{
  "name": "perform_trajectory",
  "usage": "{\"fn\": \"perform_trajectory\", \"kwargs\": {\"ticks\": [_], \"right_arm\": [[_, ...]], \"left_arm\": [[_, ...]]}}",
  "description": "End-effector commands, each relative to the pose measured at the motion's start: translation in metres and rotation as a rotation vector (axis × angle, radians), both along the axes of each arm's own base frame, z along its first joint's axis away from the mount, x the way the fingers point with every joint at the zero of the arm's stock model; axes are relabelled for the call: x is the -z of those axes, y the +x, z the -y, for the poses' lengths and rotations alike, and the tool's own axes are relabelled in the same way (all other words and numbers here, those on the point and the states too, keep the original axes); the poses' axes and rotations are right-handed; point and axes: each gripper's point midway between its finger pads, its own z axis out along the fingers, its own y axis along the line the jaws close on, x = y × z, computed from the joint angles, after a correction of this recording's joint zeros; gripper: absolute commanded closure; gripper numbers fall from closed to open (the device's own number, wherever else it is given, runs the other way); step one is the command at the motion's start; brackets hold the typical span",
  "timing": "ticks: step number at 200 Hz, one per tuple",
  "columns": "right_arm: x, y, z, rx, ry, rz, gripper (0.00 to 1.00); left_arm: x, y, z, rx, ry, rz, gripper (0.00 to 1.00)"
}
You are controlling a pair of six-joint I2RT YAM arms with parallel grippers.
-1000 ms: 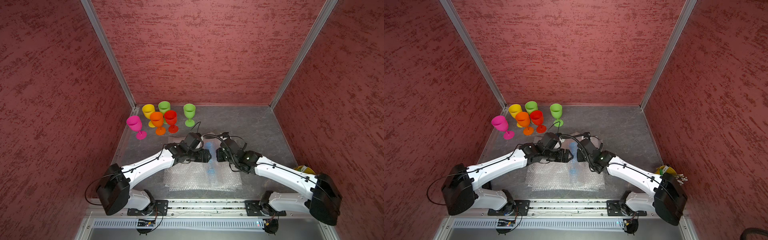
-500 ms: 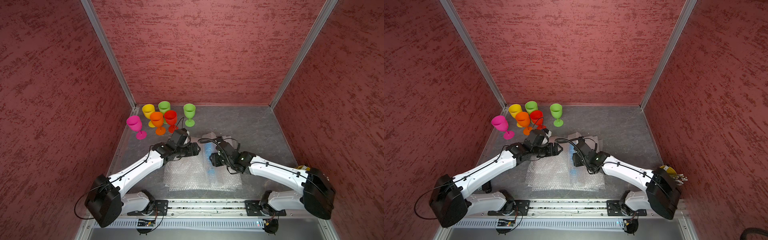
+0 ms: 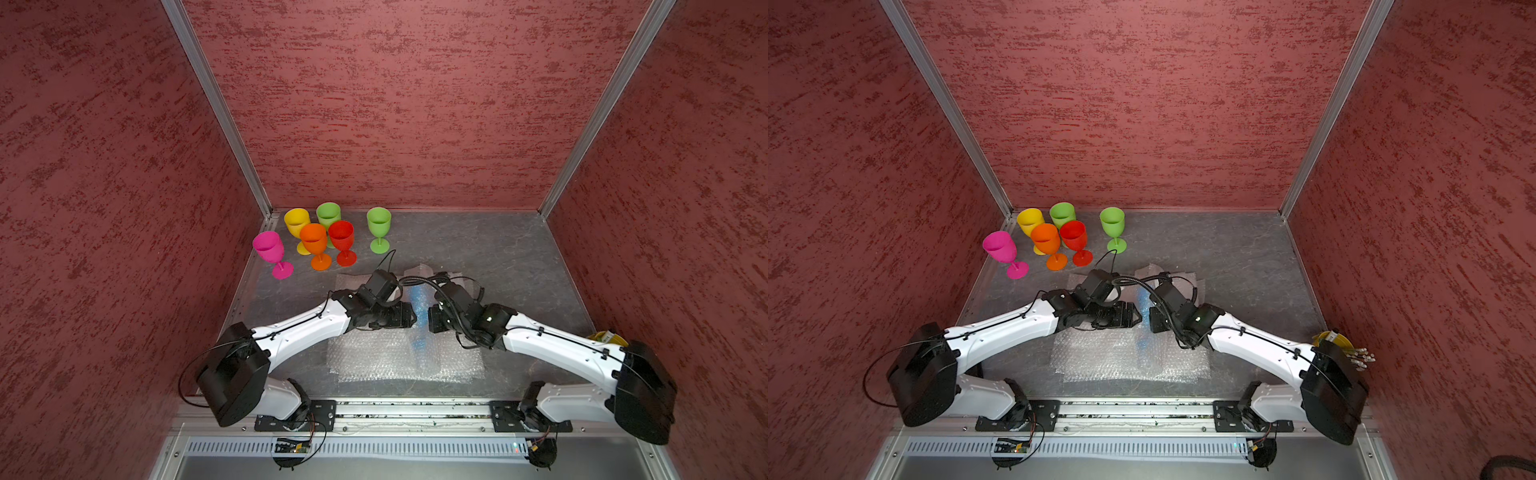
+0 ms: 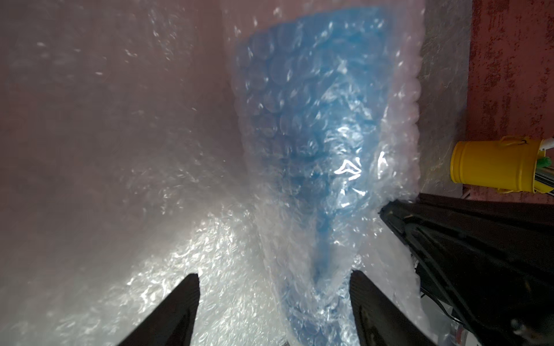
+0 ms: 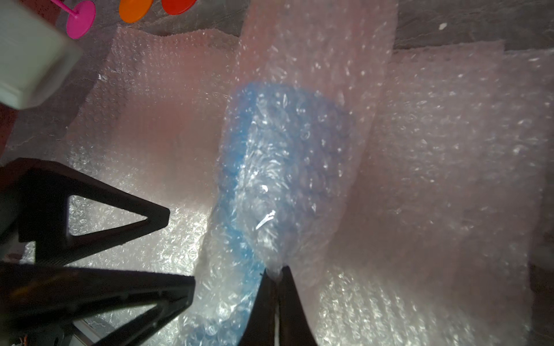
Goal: Unpack wine glasses from bubble wrap
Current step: Unwrap the bubble wrap.
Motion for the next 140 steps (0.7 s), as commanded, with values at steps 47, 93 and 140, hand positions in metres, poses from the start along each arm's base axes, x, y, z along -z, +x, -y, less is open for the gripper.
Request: {"fn": "perform_trajectory", "kwargs": {"ticks": [47,93,140], "right_arm": [[0.001,-0.001,0.005,0.030,0.036,0.027,0.96],[0.009,0.005,0.021,0.087,0.012,0.041,0.63],[-0.020,0.008,0.023,0.093,0.060,0.108,0.34]], "left_arm": [[-0.002,0.011,0.033,0.047,-0.095,0.001,0.31],[-0.002,0.011,0.046,0.086,-0.142,-0.013,0.73],[-0.007,0.009,0.052,0.098,-0.173,-0.026,0.83]]}}
